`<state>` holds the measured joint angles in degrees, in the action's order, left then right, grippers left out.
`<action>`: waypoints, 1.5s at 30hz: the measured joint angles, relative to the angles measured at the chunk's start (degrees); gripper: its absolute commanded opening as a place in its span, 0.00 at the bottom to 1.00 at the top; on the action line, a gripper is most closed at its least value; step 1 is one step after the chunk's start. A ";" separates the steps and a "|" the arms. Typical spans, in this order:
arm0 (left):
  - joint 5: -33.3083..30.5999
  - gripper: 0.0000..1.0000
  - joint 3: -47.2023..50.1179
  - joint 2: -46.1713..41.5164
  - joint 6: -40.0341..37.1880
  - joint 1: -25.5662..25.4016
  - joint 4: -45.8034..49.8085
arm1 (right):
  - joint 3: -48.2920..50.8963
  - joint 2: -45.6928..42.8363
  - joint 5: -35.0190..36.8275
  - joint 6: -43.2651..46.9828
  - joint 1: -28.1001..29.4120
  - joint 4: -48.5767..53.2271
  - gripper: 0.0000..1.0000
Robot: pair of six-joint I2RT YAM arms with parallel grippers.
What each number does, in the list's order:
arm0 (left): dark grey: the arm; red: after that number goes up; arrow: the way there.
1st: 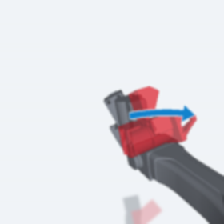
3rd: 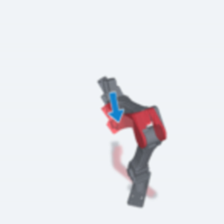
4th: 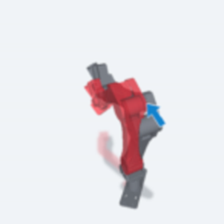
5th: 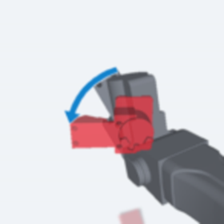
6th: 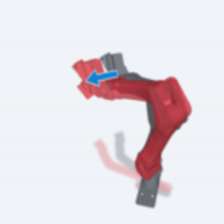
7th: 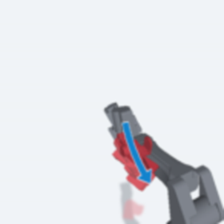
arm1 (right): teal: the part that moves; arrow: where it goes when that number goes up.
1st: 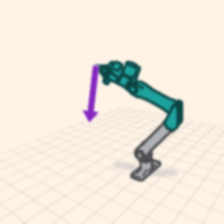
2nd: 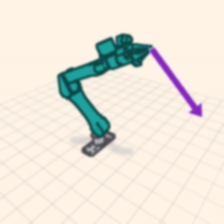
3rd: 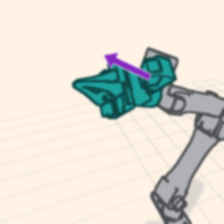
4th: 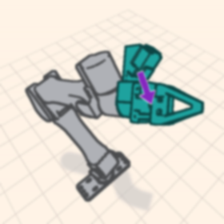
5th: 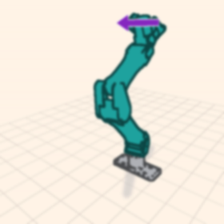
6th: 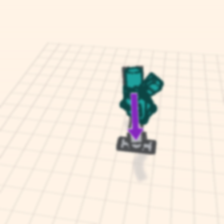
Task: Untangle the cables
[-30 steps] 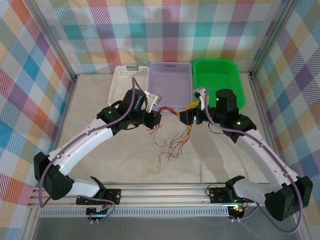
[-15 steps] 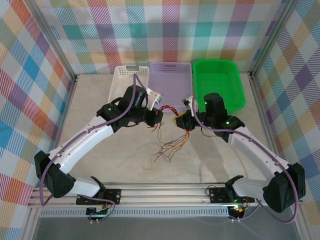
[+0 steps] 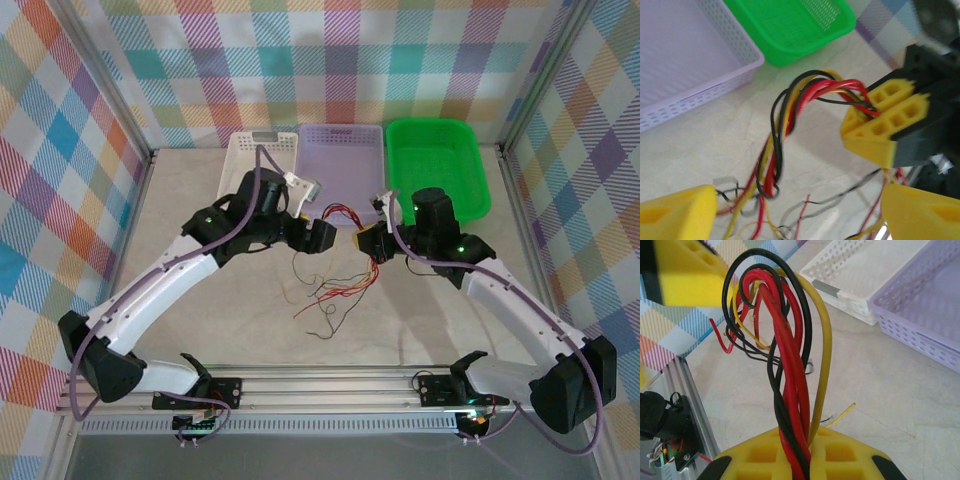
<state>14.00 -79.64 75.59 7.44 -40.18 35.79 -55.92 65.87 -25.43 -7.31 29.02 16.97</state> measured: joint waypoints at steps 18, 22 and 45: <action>5.77 0.91 15.02 -7.87 4.42 -12.37 -4.76 | -8.48 0.02 0.50 -7.98 0.24 5.55 0.00; 4.22 0.91 14.99 -4.94 3.41 -14.32 -4.92 | -9.09 0.04 -1.18 -8.59 0.87 6.91 0.00; 3.91 0.37 16.22 -3.39 0.24 -14.93 -7.96 | -9.18 1.70 -7.74 -9.44 1.33 8.02 0.00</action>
<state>17.91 -63.42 72.20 7.68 -55.11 27.83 -65.10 67.57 -33.17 -16.75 30.35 24.99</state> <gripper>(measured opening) 0.427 0.110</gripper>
